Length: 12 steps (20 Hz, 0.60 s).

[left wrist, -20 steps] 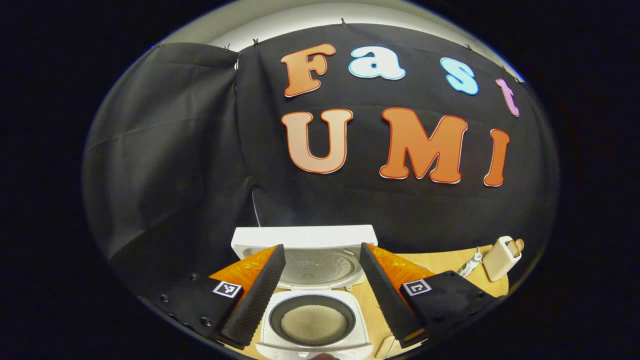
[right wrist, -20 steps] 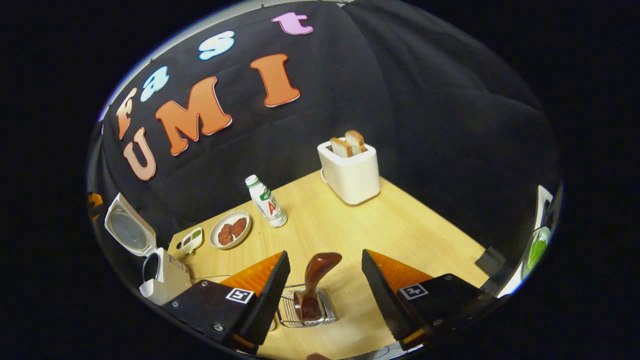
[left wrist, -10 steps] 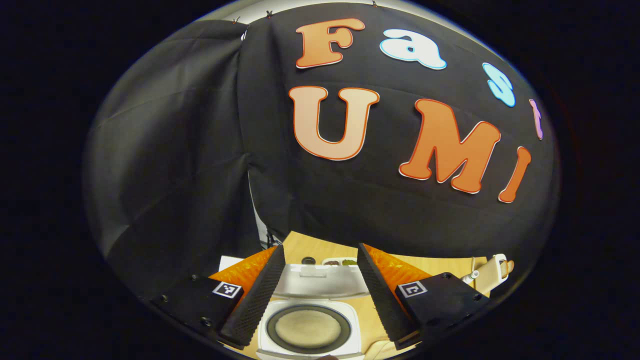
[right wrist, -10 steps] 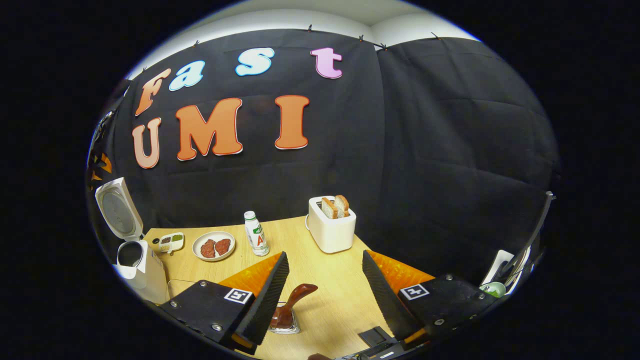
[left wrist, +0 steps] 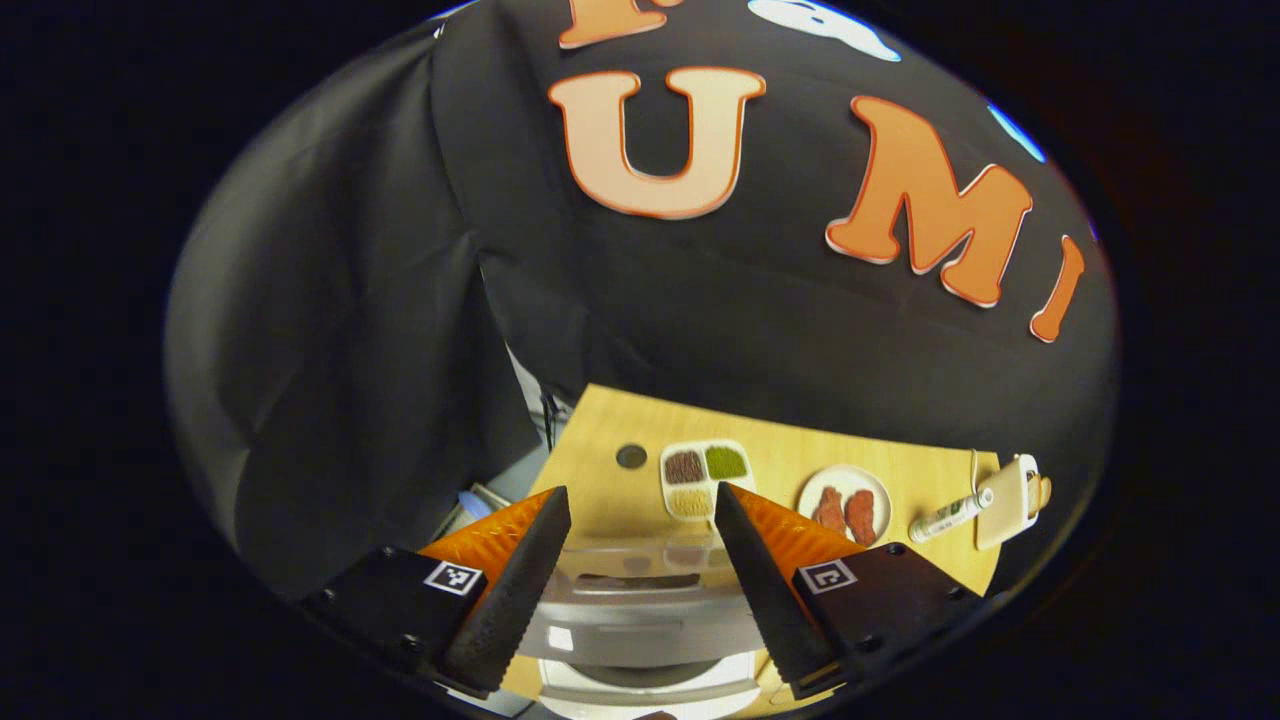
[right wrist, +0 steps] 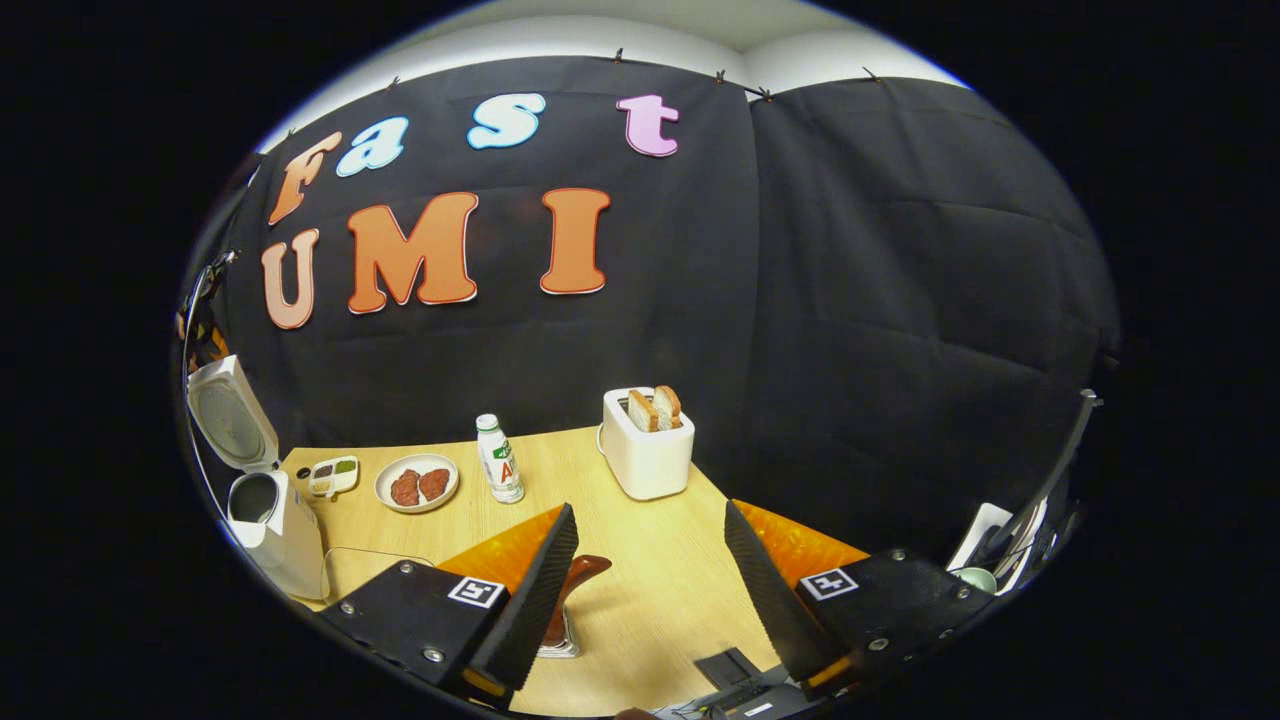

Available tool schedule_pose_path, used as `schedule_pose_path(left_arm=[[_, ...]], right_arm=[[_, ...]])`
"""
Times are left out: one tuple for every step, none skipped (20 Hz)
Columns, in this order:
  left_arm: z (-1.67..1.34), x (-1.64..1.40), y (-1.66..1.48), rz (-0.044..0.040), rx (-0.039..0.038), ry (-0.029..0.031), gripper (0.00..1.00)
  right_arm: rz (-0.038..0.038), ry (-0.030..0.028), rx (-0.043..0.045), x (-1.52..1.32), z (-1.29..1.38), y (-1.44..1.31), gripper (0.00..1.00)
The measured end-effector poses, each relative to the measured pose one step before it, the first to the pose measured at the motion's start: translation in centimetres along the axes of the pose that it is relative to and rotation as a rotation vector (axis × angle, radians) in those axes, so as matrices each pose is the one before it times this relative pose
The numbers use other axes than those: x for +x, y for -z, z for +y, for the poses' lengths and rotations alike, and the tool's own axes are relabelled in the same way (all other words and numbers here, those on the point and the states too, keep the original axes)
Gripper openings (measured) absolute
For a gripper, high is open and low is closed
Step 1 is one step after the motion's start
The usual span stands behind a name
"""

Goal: Close the left gripper, press the button to open the rice cooker; take a wooden spoon from the chopstick holder with the right hand, scoop a spoonful of rice and pour it into the rice cooker, then put the wooden spoon back into the chopstick holder.

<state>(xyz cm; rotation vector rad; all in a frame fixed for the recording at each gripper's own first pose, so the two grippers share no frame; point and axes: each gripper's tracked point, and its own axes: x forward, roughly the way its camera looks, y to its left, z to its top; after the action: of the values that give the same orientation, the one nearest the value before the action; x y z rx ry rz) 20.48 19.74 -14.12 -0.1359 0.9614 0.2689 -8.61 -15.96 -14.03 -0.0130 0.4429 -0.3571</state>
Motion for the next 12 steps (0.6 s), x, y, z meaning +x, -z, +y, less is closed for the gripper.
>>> schedule_pose_path(left_arm=[[0.514, 0.045, 2.133, 0.07892, -0.00423, -0.02008, 0.99], [-0.17, 0.468, 1.411, 0.02351, -0.00014, -0.00015, 0.98], [-0.231, -0.357, 1.577, 0.00566, 0.00274, -0.00083, 0.98], [-0.206, -0.073, 1.158, 0.00702, 0.01634, -0.00082, 0.98], [-0.241, 0.151, 1.317, 0.00984, 0.00278, 0.00029, 0.97], [-0.197, -0.329, 1.639, 0.03435, -0.00641, 0.00659, 0.97], [0.193, -0.224, 1.52, 0.03085, -0.00874, 0.00703, 0.96], [0.18, 0.186, 1.536, 0.02696, -0.00668, 0.00418, 0.96], [0.245, 0.629, 1.354, 0.02545, -0.00149, -0.00336, 0.97], [1.018, 0.148, 2.003, 0.02583, 0.00116, -0.00879, 0.97], [-0.1, 1.043, 1.102, 0.02166, -0.00316, -0.00183, 0.98], [0.164, 0.854, 1.119, 0.02868, -0.00554, -0.00529, 0.97]], right_arm=[[-0.00058, -0.01214, -0.00636, 0.26, 0.287, -0.104, 0.92], [-0.00179, -0.01605, -0.00417, 0.322, 0.307, -0.068, 0.92], [0.00093, -0.01404, -0.00253, 0.376, 0.361, 0.028, 0.92], [0.00568, -0.0197, 0.00142, 0.449, 0.368, 0.117, 0.92], [0.00647, -0.01912, 0.00285, 0.498, 0.604, 0.147, 0.92], [0.00588, -0.02055, 0.00144, 0.531, 0.444, 0.213, 0.92], [0.00055, -0.02385, -0.00171, 0.443, 0.699, 0.022, 0.92], [-0.00098, -0.02937, -0.00236, 0.452, 0.764, 0.009, 0.92], [0.00213, -0.04037, -0.00126, 0.369, 1.252, 0.066, 0.92], [0.00497, -0.02501, -0.00433, 0.399, 0.799, 0.147, 0.92], [0.0015, -0.02189, -0.01055, 0.423, 0.576, -0.057, 0.92], [-0.00174, -0.01597, -0.01448, 0.505, 0.513, -0.138, 0.92]])
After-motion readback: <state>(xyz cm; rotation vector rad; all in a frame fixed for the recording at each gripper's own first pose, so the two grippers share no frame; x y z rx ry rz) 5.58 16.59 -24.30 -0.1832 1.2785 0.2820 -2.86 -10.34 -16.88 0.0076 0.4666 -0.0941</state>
